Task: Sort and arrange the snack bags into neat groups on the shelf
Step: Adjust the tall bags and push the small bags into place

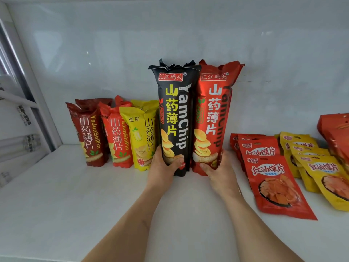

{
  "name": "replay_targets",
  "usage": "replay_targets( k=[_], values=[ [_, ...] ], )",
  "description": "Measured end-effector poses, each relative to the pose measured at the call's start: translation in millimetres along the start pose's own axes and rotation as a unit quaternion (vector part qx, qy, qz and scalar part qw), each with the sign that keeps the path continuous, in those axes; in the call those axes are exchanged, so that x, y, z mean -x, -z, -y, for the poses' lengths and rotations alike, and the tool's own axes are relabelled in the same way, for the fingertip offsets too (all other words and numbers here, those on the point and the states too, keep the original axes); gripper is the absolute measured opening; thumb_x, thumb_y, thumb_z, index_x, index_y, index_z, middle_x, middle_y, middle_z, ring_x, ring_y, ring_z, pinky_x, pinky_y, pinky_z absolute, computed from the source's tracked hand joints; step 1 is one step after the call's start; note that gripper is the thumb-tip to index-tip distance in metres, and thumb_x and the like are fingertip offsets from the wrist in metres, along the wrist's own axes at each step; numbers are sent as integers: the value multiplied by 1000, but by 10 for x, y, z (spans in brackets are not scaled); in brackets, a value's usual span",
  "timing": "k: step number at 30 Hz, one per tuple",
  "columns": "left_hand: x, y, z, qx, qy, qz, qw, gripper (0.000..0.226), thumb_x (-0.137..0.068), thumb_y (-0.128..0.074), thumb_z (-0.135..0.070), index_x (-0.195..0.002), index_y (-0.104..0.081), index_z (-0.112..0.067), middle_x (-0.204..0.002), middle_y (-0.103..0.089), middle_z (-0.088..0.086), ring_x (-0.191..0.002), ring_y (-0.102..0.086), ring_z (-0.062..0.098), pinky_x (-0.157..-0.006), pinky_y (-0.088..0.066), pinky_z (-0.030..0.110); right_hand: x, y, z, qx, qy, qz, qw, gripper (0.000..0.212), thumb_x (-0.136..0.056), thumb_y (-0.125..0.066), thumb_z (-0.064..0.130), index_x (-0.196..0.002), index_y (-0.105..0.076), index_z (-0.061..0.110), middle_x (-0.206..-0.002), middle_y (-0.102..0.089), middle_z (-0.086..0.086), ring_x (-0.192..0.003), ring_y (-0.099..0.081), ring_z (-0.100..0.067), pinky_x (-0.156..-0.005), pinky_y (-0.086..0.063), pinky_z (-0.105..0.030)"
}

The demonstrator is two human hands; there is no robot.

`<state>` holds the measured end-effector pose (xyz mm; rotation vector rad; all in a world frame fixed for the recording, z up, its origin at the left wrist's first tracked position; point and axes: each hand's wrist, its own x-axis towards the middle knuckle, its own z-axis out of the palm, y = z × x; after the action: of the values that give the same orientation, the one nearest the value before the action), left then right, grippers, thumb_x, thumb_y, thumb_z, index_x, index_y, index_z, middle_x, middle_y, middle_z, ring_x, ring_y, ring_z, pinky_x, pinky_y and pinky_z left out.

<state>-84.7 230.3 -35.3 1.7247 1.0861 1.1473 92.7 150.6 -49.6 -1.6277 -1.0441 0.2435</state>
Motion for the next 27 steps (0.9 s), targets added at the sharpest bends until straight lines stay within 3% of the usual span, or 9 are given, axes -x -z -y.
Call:
replay_targets(
  k=[4, 6, 10, 13, 17, 22, 25, 27],
  values=[
    [2, -11, 3, 3, -3, -3, 1000, 74, -83, -81, -35, -146, -42, -28, -137, -59, -12, -125, -56, 11, -103, -50, 33, -16, -30, 37, 36, -19, 3, 999, 104, -56, -78, 68, -143, -31, 39, -135, -51, 13, -125, -52, -13, -98, -51, -46],
    [12, -10, -5, 7, -4, 1, 1000, 72, -84, -81, -32, -146, -43, -29, -133, -59, -15, -122, -56, 8, -98, -48, 27, -45, -44, 44, 28, -19, 6, 999, 108, -52, -80, 70, -143, -30, 40, -135, -52, 14, -125, -52, -13, -98, -51, -46],
    [3, -13, 7, -6, -2, 3, 1000, 78, -84, -80, -36, -150, -39, -29, -139, -56, -14, -127, -54, 9, -101, -47, 28, -64, -14, 80, -18, -22, 19, 999, 92, -64, -86, 50, -141, -38, 34, -131, -57, 13, -120, -56, -11, -98, -51, -37],
    [23, 9, 6, -28, 1, 3, 1000, 81, -83, -79, -43, -151, -37, -32, -142, -56, -10, -129, -54, 13, -106, -49, 38, -34, 52, 63, -24, -27, 24, 999, 85, -67, -85, 51, -138, -42, 33, -128, -58, 13, -117, -57, -10, -92, -50, -30],
    [43, 31, 1, -48, -9, 0, 999, 78, -86, -77, -39, -152, -38, -28, -142, -56, -11, -128, -53, 12, -102, -46, 30, 37, 224, 104, -8, -33, 37, 999, 74, -76, -82, 39, -138, -43, 29, -121, -54, 16, -109, -52, -5, -77, -41, -15],
    [49, 8, -1, -40, 1, -1, 999, 80, -85, -78, -38, -153, -36, -28, -143, -54, -12, -129, -51, 11, -103, -45, 29, 69, 291, 175, -4, -38, 60, 997, 71, -81, -78, 32, -141, -41, 23, -123, -52, 13, -114, -49, -7, -87, -40, -22],
    [48, -6, -4, -23, 16, 8, 1000, 78, -83, -80, -36, -150, -40, -28, -139, -56, -13, -126, -54, 11, -103, -47, 30, 82, 322, 199, -12, -46, 77, 996, 72, -80, -79, 33, -141, -40, 25, -119, -51, 17, -107, -50, -1, -75, -38, -7],
    [68, 0, -38, -9, 26, 10, 1000, 79, -79, -83, -40, -146, -43, -27, -134, -59, -14, -124, -56, 11, -102, -50, 32, 92, 332, 240, -45, -59, 85, 994, 83, -72, -84, 44, -140, -38, 32, -120, -53, 20, -107, -54, 1, -73, -45, -8]
  ],
)
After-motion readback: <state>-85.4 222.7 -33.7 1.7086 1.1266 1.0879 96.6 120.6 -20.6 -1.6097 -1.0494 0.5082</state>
